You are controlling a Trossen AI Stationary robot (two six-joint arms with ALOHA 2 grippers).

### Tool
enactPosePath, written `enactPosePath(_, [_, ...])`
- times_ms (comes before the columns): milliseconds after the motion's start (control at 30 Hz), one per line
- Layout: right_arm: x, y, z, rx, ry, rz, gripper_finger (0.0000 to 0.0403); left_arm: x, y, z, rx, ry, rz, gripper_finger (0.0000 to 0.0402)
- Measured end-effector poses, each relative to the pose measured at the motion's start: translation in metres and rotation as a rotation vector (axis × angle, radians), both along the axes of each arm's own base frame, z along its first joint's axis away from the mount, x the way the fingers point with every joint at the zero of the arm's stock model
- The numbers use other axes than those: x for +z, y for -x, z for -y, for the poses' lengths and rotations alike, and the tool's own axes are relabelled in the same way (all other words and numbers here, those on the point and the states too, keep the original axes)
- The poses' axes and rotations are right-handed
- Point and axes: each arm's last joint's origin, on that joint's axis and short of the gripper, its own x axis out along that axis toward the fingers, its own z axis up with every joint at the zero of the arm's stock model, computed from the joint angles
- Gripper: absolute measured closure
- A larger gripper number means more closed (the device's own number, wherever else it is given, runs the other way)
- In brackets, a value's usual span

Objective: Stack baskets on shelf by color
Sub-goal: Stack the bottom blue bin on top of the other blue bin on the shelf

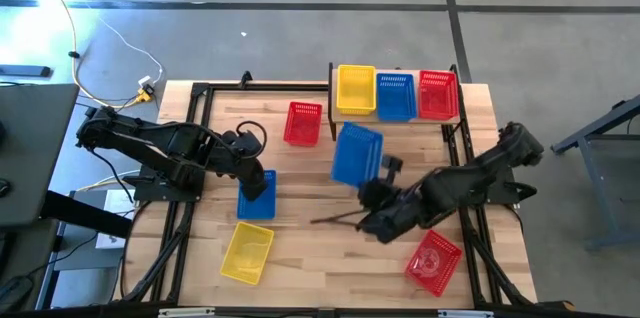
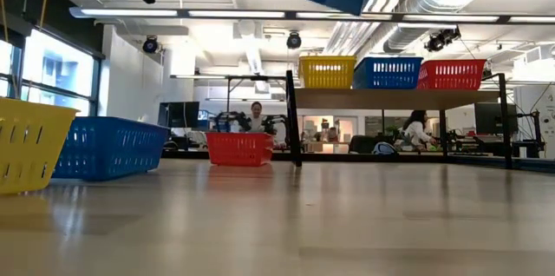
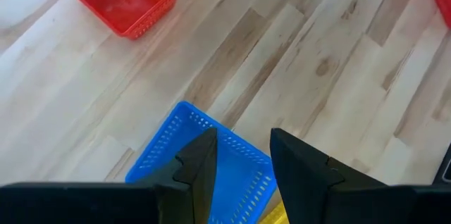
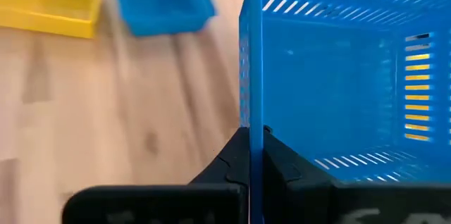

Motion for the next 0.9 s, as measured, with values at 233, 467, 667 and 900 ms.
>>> enactPosePath(233, [0.025,0.026,0.04,-0.042,0.102,-0.056,0.0403,0.0,0.0,-0.003,-0.034,-0.026,-0.013,0.028])
enactPosePath(467, [0.054,0.061,0.087,-0.062,0.19,-0.102,0.0403,0.001,-0.002,-0.014,0.072,0.001,0.015,0.028])
enactPosePath(667, [0.076,0.099,0.127,-0.11,0.237,-0.115,0.0403,0.004,-0.009,-0.032,0.11,-0.018,0.084,0.028])
enactPosePath(900, [0.089,0.13,0.157,-0.12,0.244,-0.144,0.0403,0.007,-0.009,-0.057,0.182,-0.037,0.11,0.028])
